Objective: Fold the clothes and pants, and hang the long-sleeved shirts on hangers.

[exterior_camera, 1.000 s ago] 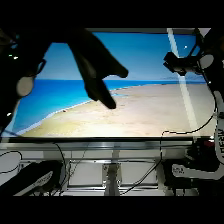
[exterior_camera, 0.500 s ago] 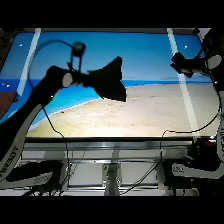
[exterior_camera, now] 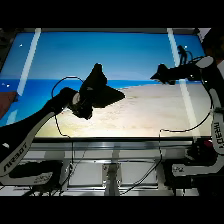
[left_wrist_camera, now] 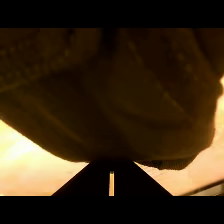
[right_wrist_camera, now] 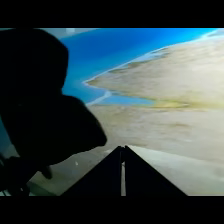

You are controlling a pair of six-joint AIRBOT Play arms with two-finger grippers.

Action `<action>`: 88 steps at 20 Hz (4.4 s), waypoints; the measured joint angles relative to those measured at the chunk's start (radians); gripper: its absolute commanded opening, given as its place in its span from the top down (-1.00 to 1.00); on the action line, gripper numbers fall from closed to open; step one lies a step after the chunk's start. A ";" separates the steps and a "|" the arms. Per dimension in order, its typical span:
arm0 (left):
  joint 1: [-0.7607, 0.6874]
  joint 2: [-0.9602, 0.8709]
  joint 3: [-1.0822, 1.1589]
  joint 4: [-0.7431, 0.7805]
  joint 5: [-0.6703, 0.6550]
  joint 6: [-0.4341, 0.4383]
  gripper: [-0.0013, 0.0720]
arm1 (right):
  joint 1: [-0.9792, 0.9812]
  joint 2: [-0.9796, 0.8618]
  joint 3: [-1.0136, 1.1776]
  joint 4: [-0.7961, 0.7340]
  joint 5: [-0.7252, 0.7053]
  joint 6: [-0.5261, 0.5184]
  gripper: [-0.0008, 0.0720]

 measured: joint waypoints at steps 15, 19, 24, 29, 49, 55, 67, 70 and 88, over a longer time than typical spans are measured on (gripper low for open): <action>0.005 0.210 -0.018 0.007 0.111 -0.046 0.94 | 0.435 -0.177 0.000 -0.139 -0.316 -0.231 -0.54; 0.005 0.219 -0.018 0.002 0.125 -0.049 0.94 | 0.467 -0.211 0.000 -0.176 -0.359 -0.251 0.35; 0.023 0.221 -0.011 0.000 0.253 -0.095 0.95 | 0.473 -0.220 0.020 -0.188 -0.303 -0.303 0.94; 0.112 0.221 0.016 0.007 0.549 -0.297 0.95 | 0.388 -0.222 0.154 -0.200 -0.361 -0.253 0.95; -0.027 0.238 -0.064 -0.003 0.325 -0.341 0.94 | 0.195 -0.224 0.298 -0.649 0.232 0.296 0.75; -0.042 0.260 -0.063 0.004 0.228 -0.336 -0.71 | 0.182 -0.224 0.293 -0.715 0.225 0.348 -0.72; 0.035 0.413 0.019 0.195 0.303 -0.326 0.94 | 0.219 -0.224 0.464 -0.547 0.151 0.299 0.95; 0.162 0.396 0.021 0.136 0.314 -0.235 0.94 | 0.305 -0.209 0.384 -0.323 0.088 0.238 0.95; 0.563 0.380 0.021 -0.433 0.248 0.303 0.94 | 1.138 -0.182 -0.286 0.396 -1.192 0.904 -0.60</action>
